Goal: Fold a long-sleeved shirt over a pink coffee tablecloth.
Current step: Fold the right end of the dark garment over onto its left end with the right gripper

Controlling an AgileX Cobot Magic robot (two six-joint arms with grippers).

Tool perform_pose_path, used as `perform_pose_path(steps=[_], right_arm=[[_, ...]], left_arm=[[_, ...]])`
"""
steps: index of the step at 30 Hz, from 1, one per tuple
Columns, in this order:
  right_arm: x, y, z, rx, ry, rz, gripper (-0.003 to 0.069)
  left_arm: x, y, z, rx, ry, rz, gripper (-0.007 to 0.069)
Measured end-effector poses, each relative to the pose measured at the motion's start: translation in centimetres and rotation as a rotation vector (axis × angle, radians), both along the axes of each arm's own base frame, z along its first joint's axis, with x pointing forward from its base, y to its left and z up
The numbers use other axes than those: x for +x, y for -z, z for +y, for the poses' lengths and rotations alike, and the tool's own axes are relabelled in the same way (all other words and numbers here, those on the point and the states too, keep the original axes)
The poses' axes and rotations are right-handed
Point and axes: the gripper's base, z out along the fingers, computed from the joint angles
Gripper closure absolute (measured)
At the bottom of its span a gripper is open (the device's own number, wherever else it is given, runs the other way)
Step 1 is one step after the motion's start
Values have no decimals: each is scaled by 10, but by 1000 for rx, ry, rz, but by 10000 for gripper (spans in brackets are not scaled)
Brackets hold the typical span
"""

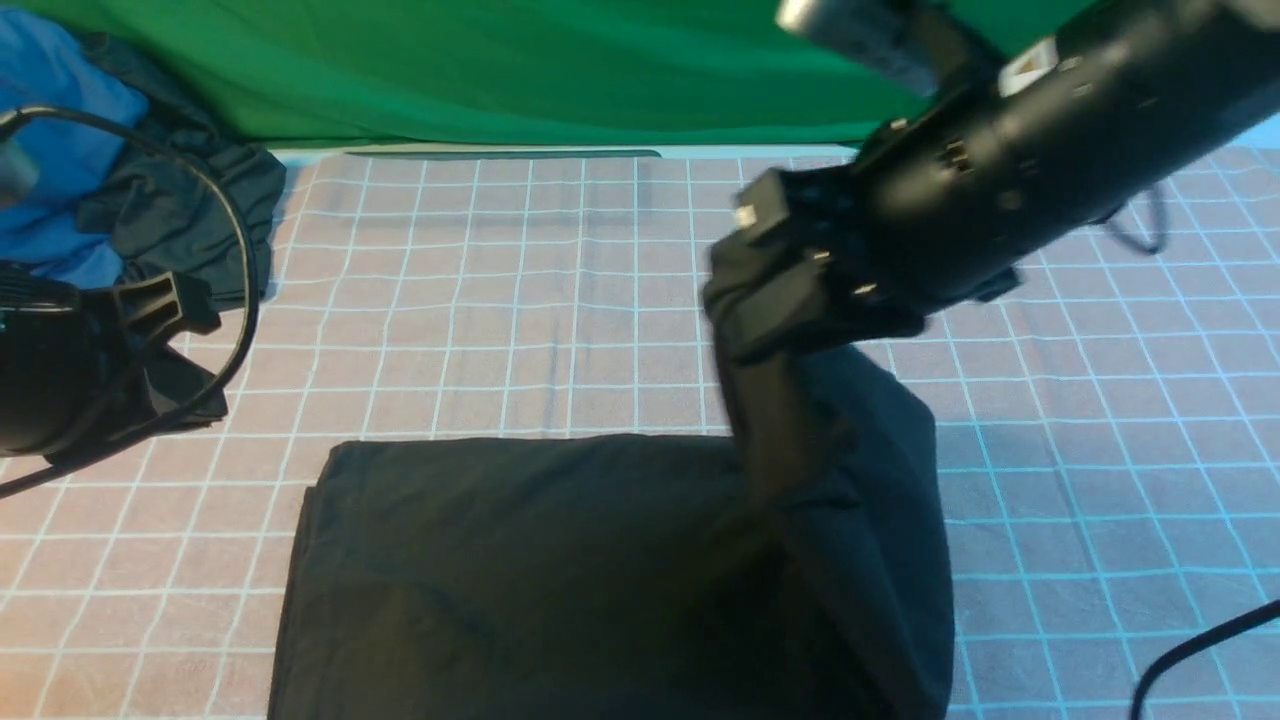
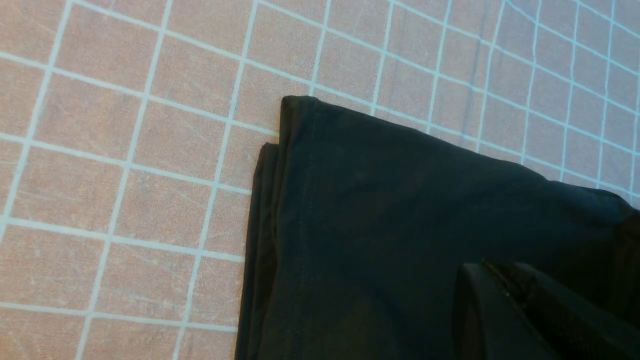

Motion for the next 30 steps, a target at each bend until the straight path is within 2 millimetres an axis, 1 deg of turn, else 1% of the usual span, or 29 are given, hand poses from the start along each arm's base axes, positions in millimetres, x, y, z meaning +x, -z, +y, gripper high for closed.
perform_pose_path(steps=[1, 5, 6, 13, 19, 23, 25, 27, 30], right_arm=[[1, 3, 5, 10, 1, 3, 522], [0, 20, 37, 61, -15, 29, 522], [0, 28, 47, 60, -26, 43, 522], [-5, 77, 95, 43, -53, 100, 522], [-8, 102, 121, 66, -25, 100, 522], [-10, 114, 132, 79, -4, 105, 510], [-9, 118, 137, 89, 13, 93, 482], [-9, 118, 139, 102, 26, 75, 439], [-9, 116, 142, 120, 45, 57, 315]], left_arm=[[0, 0, 0, -4, 0, -1, 610], [0, -1, -2, -16, 10, -4, 610], [0, -1, -2, -16, 16, -7, 610], [0, -1, -3, -21, 27, -8, 610], [0, -1, -3, -15, 36, -11, 610], [0, -1, -3, -17, 36, -11, 610], [0, -1, -3, -18, 36, -11, 610], [0, -1, -3, -18, 38, -12, 610], [0, -1, -3, -17, 37, -13, 610]])
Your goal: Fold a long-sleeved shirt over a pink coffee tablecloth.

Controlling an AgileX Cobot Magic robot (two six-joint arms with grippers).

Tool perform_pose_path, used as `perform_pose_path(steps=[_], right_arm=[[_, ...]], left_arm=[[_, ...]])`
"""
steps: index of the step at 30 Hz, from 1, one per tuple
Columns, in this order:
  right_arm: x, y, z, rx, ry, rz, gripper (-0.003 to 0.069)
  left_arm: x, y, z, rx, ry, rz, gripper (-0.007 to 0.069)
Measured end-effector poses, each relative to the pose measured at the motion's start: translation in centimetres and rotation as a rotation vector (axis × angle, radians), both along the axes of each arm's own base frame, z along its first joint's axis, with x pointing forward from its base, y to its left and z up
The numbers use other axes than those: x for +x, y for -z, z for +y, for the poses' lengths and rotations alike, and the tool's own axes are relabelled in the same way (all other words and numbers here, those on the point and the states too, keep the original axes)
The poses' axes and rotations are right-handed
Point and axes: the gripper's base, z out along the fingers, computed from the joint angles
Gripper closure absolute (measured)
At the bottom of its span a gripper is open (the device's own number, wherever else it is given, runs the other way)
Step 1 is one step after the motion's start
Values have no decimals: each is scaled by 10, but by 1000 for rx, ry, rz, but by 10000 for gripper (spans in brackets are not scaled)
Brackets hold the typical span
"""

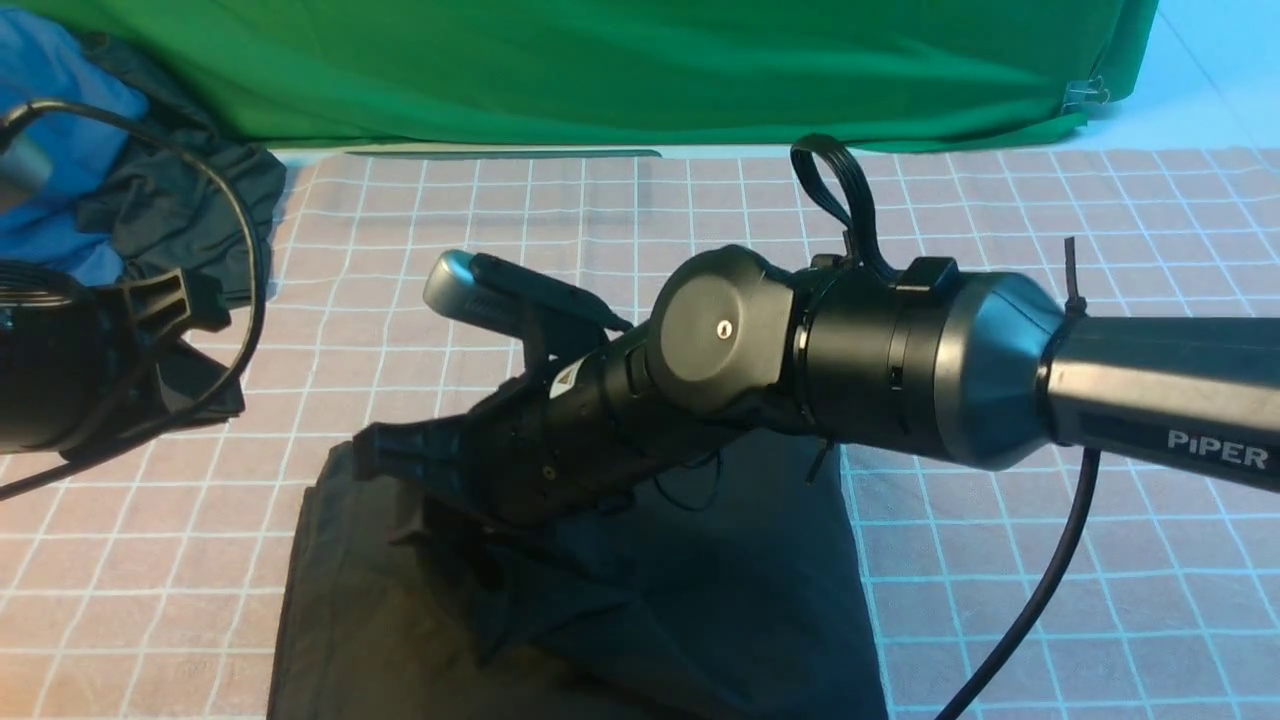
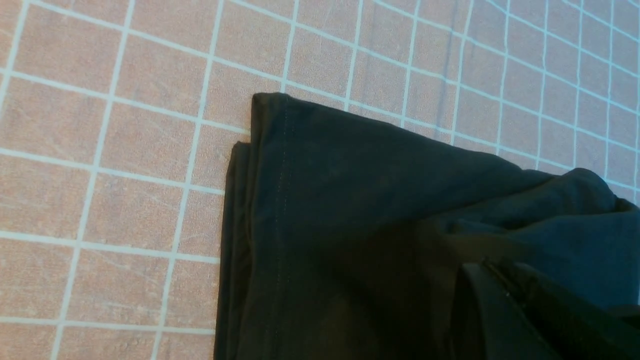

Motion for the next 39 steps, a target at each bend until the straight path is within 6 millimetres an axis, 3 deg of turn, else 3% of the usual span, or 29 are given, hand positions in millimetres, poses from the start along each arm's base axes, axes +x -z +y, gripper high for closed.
perform_pose_path(steps=[4, 9, 11, 13, 14, 16, 18, 22, 26, 30, 39], right_arm=[[0, 0, 0, 2, 2, 1, 195], [-2, -7, -5, -24, -106, -63, 182], [0, -14, -12, -36, -147, -91, 224], [7, -21, -27, -78, -189, -133, 334], [13, -23, -38, -121, -210, -154, 433], [20, -23, -53, -191, -238, -169, 554], [24, -17, -63, -263, -275, -160, 607], [25, -1, -66, -348, -333, -132, 622], [27, 29, -65, -421, -380, -62, 622], [22, 43, -62, -457, -425, -16, 622], [-27, 43, -29, -485, -629, 3, 622]], left_arm=[[0, 0, 0, 0, 0, 0, 610], [0, 0, 0, 1, 1, 0, 610], [0, 0, 0, 0, 2, 2, 610], [0, 0, 0, 1, 3, 4, 610], [0, 0, 0, 1, 3, 4, 610], [-1, 0, 0, 0, 4, 7, 610], [-1, 0, 0, 0, 5, 9, 610], [-1, 0, 0, 0, 5, 9, 610], [-1, 1, 0, 3, 6, 10, 610], [-1, 1, 0, 3, 6, 10, 610], [-1, 1, 0, 4, 6, 10, 610]])
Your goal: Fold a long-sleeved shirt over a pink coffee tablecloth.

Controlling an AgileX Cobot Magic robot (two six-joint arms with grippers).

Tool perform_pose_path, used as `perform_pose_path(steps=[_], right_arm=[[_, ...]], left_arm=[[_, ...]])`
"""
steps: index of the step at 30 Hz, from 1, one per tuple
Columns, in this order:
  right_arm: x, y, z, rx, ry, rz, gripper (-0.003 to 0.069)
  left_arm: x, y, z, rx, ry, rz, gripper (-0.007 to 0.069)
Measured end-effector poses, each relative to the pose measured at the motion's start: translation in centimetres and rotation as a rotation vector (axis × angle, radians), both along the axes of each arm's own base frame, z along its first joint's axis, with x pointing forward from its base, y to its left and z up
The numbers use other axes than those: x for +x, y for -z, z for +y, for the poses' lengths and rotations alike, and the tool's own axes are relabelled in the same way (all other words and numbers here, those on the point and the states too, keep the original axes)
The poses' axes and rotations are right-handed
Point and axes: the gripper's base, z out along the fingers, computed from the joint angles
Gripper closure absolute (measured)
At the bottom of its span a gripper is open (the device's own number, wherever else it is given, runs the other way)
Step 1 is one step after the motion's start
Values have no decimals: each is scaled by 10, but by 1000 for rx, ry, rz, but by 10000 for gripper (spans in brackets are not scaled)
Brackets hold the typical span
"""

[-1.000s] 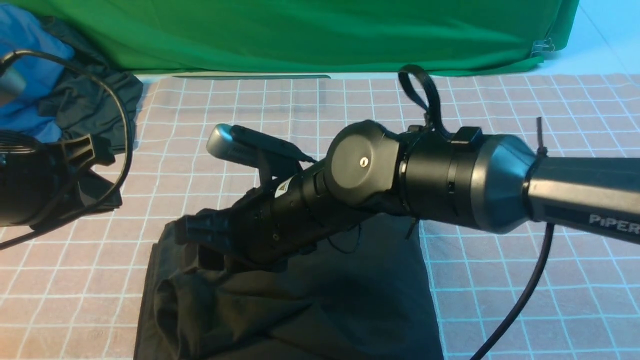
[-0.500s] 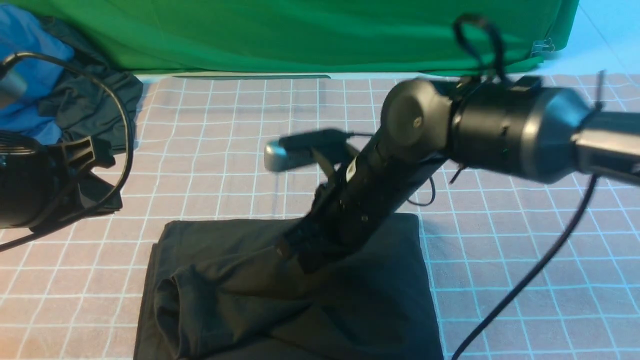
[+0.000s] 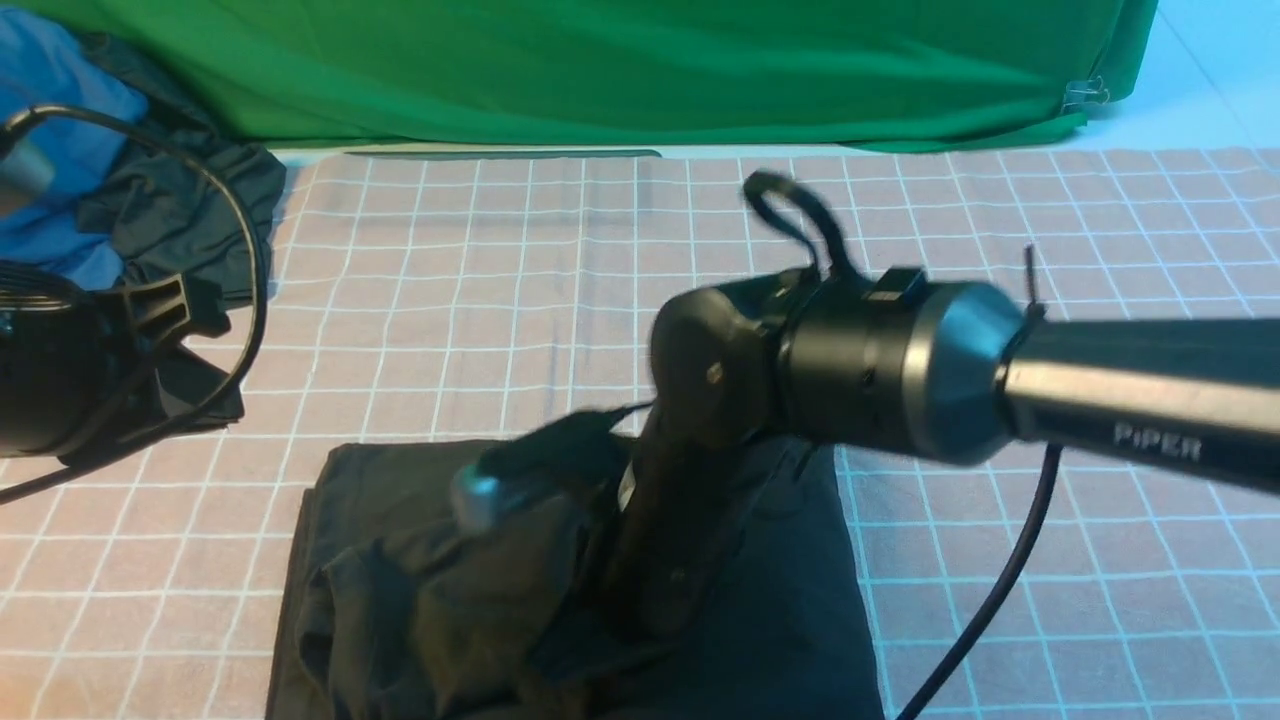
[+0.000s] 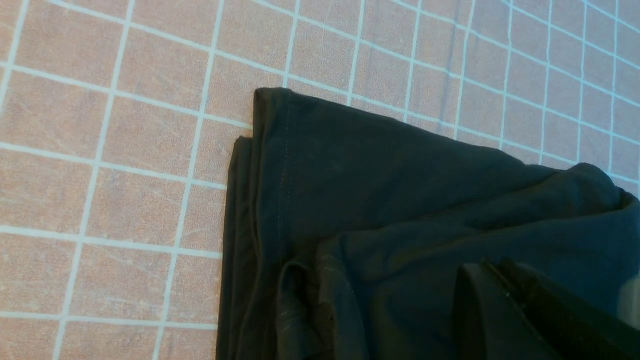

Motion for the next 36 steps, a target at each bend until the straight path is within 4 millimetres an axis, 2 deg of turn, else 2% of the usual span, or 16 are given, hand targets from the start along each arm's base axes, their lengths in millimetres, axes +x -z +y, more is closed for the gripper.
perform_pose_path(steps=[4, 6, 9, 10, 14, 17, 21, 26, 29, 34, 36], right_arm=[[-19, -1, 8, -21, -103, 25, 622], [-21, -4, 8, -20, -118, 17, 622], [-17, -15, 5, -16, -107, -44, 622], [-11, -27, 3, -3, -85, -100, 622], [6, -50, 4, 64, -37, -206, 622], [10, -56, 7, 92, -22, -235, 622], [10, -51, 9, 94, -11, -210, 622], [3, -31, 16, 51, -30, -125, 622], [-13, -15, 29, 28, -76, -78, 622], [-41, -21, 49, 102, -198, -45, 622], [-45, -26, 53, 109, -230, -48, 622]], left_arm=[[0, 0, 1, 10, 1, 1, 610], [0, 0, 1, 12, 1, 2, 610], [0, 0, 1, 14, 2, 2, 610], [0, 0, 1, 14, 2, 2, 610], [0, 1, 1, 13, -1, 4, 610], [-2, 2, 1, -4, -17, 34, 610], [-5, 5, 1, -21, -39, 96, 610], [-3, 10, 4, -7, -69, 141, 610], [-2, 12, 5, 5, -74, 152, 610], [-1, 12, 5, 5, -80, 146, 610], [-2, 12, 5, 2, -83, 151, 610]])
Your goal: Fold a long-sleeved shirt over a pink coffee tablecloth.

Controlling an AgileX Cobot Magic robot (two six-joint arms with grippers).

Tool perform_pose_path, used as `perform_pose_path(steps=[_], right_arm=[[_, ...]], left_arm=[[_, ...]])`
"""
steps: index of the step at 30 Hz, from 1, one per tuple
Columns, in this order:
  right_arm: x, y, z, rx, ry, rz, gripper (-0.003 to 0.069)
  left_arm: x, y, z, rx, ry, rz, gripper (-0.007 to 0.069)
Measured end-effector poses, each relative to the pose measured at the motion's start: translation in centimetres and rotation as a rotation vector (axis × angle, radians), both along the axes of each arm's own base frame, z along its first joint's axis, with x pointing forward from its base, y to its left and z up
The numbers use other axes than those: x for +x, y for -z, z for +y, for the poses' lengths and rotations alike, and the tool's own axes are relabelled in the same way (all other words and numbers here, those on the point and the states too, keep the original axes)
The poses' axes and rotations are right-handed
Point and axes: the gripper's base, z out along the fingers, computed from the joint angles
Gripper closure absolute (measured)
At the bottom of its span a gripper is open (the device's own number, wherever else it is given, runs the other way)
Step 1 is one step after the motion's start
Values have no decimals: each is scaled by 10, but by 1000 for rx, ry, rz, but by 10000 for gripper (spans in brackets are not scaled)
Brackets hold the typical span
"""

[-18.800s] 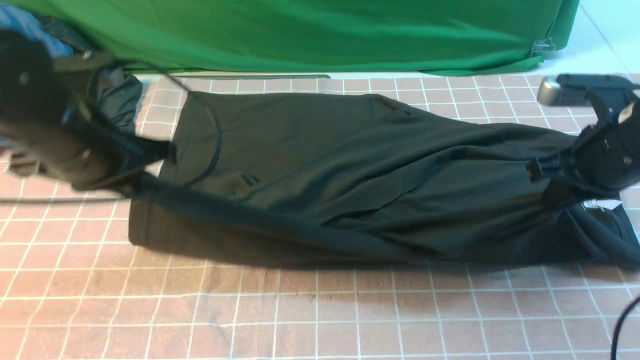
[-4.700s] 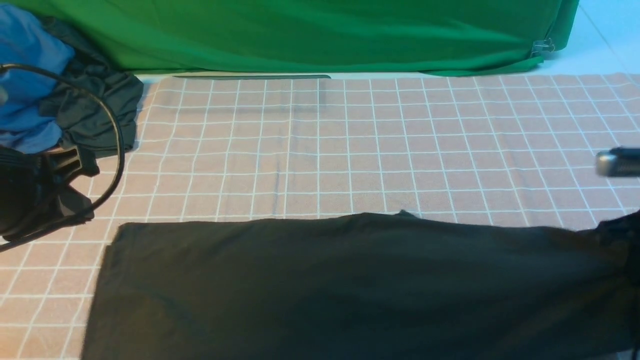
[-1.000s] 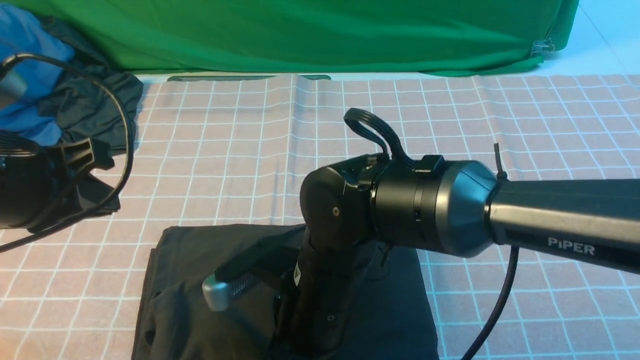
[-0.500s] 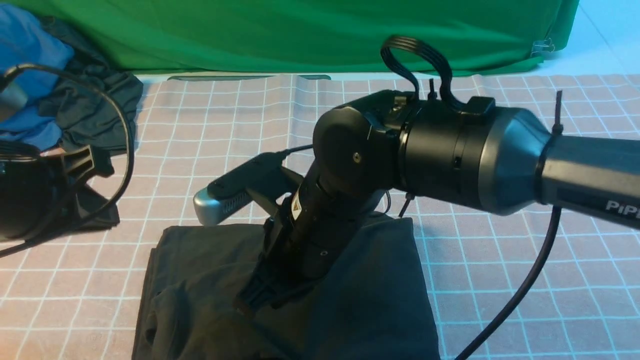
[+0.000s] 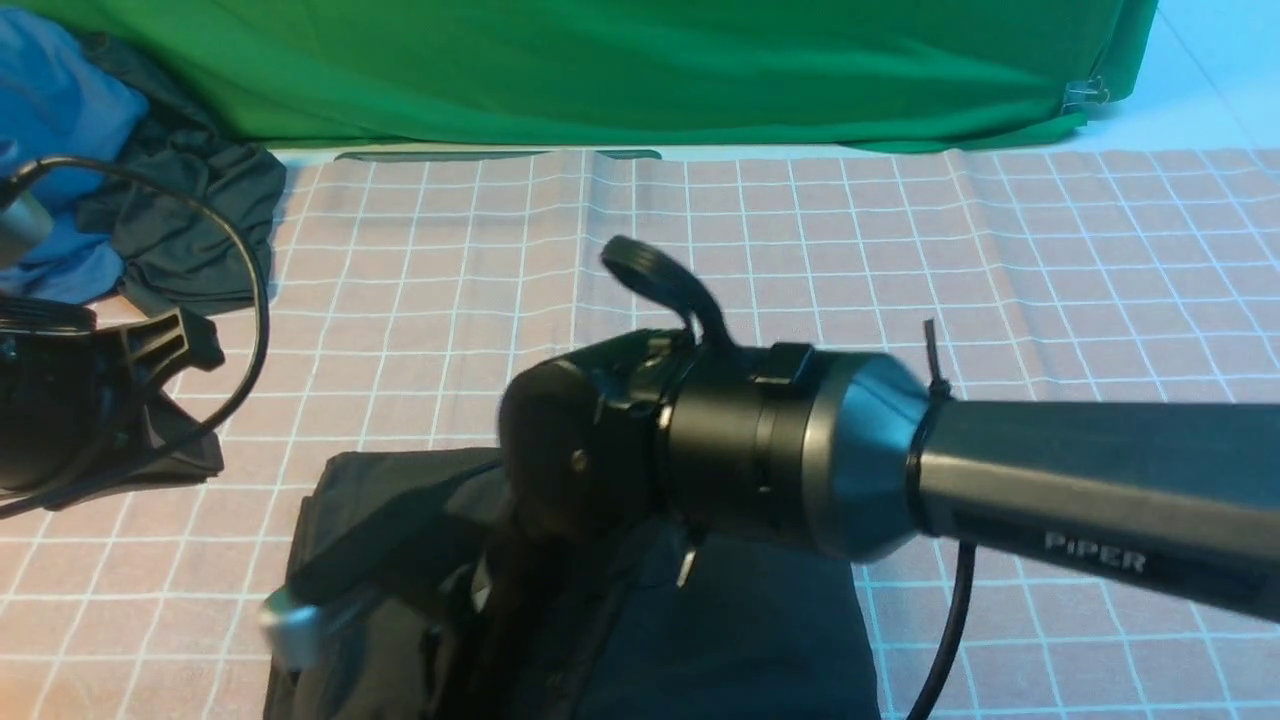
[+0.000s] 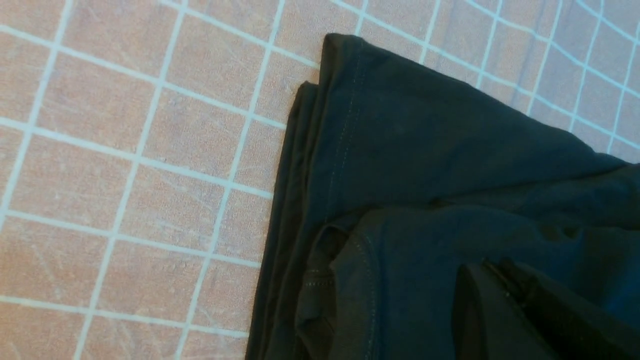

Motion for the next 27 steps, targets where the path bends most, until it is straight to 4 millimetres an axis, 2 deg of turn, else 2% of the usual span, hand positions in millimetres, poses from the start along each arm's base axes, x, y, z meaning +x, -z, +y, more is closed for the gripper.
perform_pose_path(steps=[3, 8, 9, 11, 14, 16, 17, 18, 20, 22, 26, 27], right_arm=[[5, -11, -1, -14, -29, -34, 622], [32, -55, -24, -58, -7, -176, 622], [42, -72, -37, -73, 18, -230, 622], [54, -92, -58, -92, 68, -286, 622], [73, -119, -94, -97, 168, -348, 622], [81, -129, -110, -94, 216, -365, 622], [90, -140, -130, -87, 275, -385, 622], [94, -147, -141, -82, 311, -397, 622], [98, -156, -157, -76, 357, -413, 622], [100, -162, -173, -78, 397, -423, 622], [101, -161, -188, -95, 430, -415, 622], [100, -157, -189, -100, 430, -410, 622]], left_arm=[[-2, 1, 0, -14, -15, 32, 610], [-4, 12, 0, -27, -43, 130, 610], [-2, 19, 0, -35, -44, 161, 610], [1, 32, -1, -58, -49, 213, 610], [5, 58, -4, -114, -39, 314, 609], [6, 67, -6, -131, -17, 345, 606], [7, 77, -7, -148, 9, 375, 585], [8, 84, -7, -152, 17, 392, 559], [10, 91, -6, -146, 19, 397, 515], [14, 94, -5, -131, 12, 378, 428], [23, 96, -1, -86, 20, 289, 232], [25, 95, 0, -72, 35, 255, 160]])
